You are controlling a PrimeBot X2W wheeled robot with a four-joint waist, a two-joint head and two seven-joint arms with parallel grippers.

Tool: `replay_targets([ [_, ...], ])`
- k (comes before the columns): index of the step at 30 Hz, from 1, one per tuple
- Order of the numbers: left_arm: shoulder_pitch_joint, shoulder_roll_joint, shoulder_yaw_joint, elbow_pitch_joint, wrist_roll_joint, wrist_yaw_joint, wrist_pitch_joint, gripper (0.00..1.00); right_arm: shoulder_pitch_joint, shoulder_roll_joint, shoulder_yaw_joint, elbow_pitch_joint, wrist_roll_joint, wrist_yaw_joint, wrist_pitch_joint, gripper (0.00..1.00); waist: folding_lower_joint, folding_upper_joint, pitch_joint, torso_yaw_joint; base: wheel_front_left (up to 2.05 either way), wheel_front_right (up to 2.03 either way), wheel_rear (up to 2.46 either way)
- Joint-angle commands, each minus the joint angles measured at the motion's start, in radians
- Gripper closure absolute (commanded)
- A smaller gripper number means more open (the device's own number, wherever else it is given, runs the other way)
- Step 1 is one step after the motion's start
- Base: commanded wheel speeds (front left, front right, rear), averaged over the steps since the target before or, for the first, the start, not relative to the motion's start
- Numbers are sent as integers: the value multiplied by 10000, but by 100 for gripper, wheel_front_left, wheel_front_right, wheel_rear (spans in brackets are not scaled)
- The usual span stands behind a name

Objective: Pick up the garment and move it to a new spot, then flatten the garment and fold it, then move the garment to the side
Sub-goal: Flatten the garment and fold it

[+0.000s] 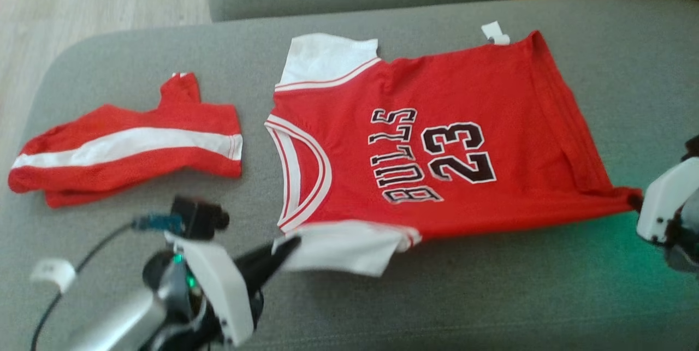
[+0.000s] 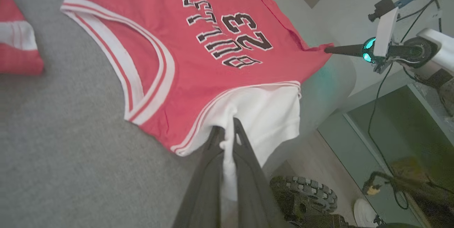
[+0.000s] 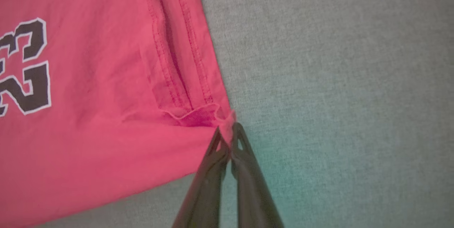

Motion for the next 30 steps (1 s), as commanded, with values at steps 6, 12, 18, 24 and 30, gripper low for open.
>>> replay_targets([
  [6,-1635,-82,749,105,192,-96,52,100,-1043,124,-884,-408,-841,65,85,100,1,-1,682,148,0,0,0],
  [12,-2534,-347,660,824,467,-350,264,100,-1810,628,-1550,-313,-1804,65,60,100,1,-1,1311,272,0,0,0],
  [18,-3477,-833,543,1766,648,-676,385,100,-2452,1074,-2116,14,-2789,65,-100,100,1,-1,1827,418,0,0,0],
  [24,-4122,-1302,401,2588,866,-882,258,100,-2819,1338,-2400,260,-3316,65,-378,100,1,-1,2066,406,0,0,0],
  [30,-4446,-1690,721,3440,1082,-623,-566,0,-2953,1555,-2434,124,-3355,65,-1510,0,1,-1,2139,293,0,0,0],
])
